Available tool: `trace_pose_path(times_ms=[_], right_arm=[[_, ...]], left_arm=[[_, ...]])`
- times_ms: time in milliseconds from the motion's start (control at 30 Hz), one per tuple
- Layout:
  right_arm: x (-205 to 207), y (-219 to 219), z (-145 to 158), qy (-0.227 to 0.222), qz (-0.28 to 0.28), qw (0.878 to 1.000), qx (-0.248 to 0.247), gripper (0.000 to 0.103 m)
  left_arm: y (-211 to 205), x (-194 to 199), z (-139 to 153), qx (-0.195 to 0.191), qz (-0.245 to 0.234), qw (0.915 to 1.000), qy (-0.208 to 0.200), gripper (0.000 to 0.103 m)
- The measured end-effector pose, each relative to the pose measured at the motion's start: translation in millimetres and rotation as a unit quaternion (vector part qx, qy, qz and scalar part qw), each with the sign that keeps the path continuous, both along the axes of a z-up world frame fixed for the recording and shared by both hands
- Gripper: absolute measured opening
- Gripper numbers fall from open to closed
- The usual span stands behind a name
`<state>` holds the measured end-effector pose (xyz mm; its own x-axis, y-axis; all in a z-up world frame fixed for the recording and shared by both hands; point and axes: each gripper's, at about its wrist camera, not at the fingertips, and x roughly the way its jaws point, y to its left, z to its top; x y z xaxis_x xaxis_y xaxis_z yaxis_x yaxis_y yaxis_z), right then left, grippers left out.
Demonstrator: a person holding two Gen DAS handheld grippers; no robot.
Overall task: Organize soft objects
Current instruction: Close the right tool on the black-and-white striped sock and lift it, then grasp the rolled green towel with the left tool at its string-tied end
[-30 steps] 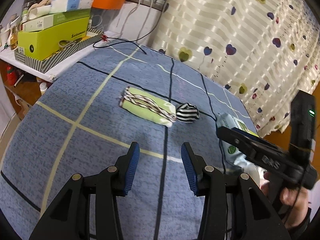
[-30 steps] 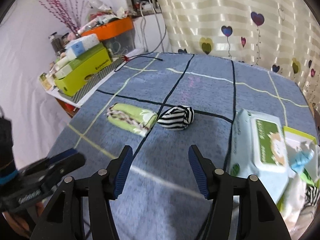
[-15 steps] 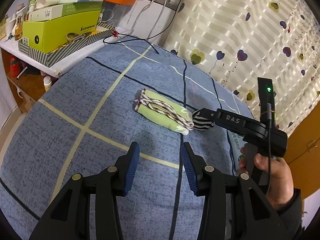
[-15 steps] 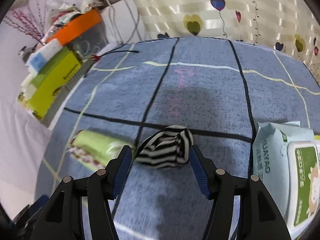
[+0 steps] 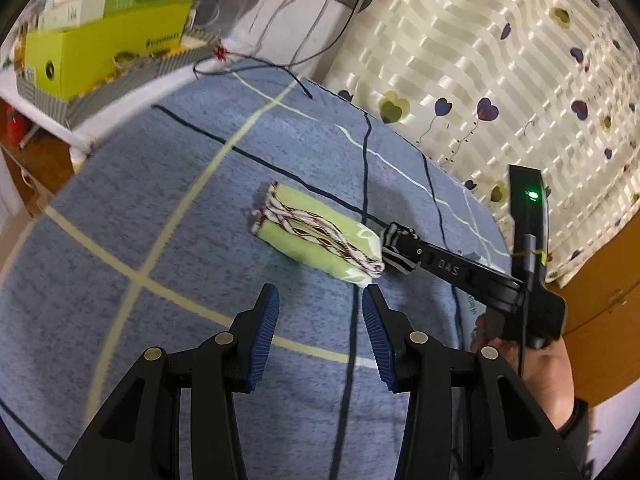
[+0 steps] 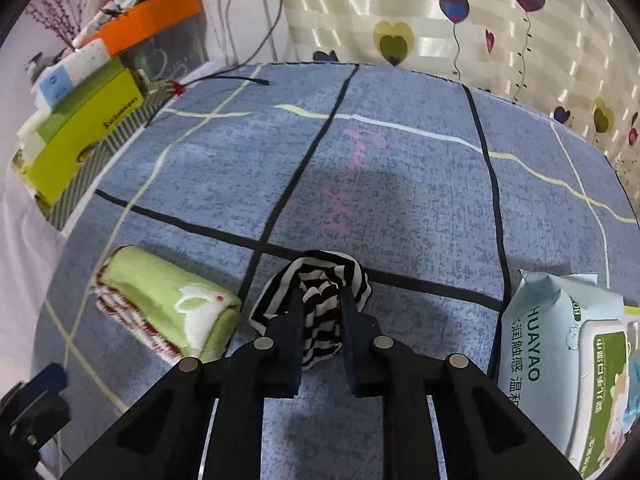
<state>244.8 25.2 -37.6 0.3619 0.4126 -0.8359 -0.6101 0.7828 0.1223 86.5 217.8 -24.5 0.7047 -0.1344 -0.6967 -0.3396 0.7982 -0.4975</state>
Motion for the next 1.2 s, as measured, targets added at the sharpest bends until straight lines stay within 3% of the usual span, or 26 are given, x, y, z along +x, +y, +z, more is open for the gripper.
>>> trace_pose_path(times_ms=[133, 333, 400, 467, 567, 600, 667, 733, 967, 1100, 1200], right_arm=[[-1.2, 11.5, 7.4, -0.023, 0.034, 0.999, -0.001, 0.014], [7.4, 21.1, -7.8, 0.005, 0.049, 0.999, -0.012, 0.015], [9.4, 19.2, -6.5, 0.016, 0.043, 0.999, -0.008, 0.021], [8.4, 16.5, -0.5, 0.012, 0.042, 0.999, 0.001, 0.038], [4.9, 25.5, -5.0, 0.004, 0.057, 0.998, -0.037, 0.041], [4.5, 27.4, -8.1, 0.005, 0.059, 0.997, -0.045, 0.040], [2.0, 26.6, -10.3, 0.000, 0.057, 0.997, -0.048, 0.016], [-1.1, 26.9, -7.3, -0.001, 0.067, 0.997, -0.037, 0.012], [-2.1, 43.8, 9.1, -0.037, 0.125, 0.991, -0.031, 0.011], [-4.2, 57.3, -4.6, -0.016, 0.164, 0.985, -0.052, 0.011], [-17.2, 55.7, -2.9, 0.016, 0.196, 0.980, -0.034, 0.011]], left_arm=[[0.6, 1.5, -4.3, -0.010, 0.008, 0.9999, 0.004, 0.045], [4.4, -2.3, -5.8, -0.009, 0.018, 0.9998, 0.007, 0.045], [6.7, -2.2, -7.0, -0.012, 0.019, 0.9997, 0.008, 0.045], [7.8, -2.7, -8.1, -0.013, 0.021, 0.9997, 0.008, 0.045], [9.1, -1.0, -9.5, -0.017, 0.023, 0.9995, 0.010, 0.045], [8.9, -1.2, -9.5, -0.019, 0.023, 0.9995, 0.011, 0.045], [8.0, -2.5, -8.3, -0.019, 0.021, 0.9996, 0.009, 0.045], [7.7, -4.2, -6.7, -0.017, 0.022, 0.9996, 0.008, 0.045], [11.6, -8.9, -7.3, -0.021, 0.033, 0.9992, 0.010, 0.045], [16.7, -12.2, -7.6, -0.026, 0.041, 0.9988, 0.010, 0.045], [18.8, -13.5, -8.3, -0.027, 0.042, 0.9987, 0.008, 0.045]])
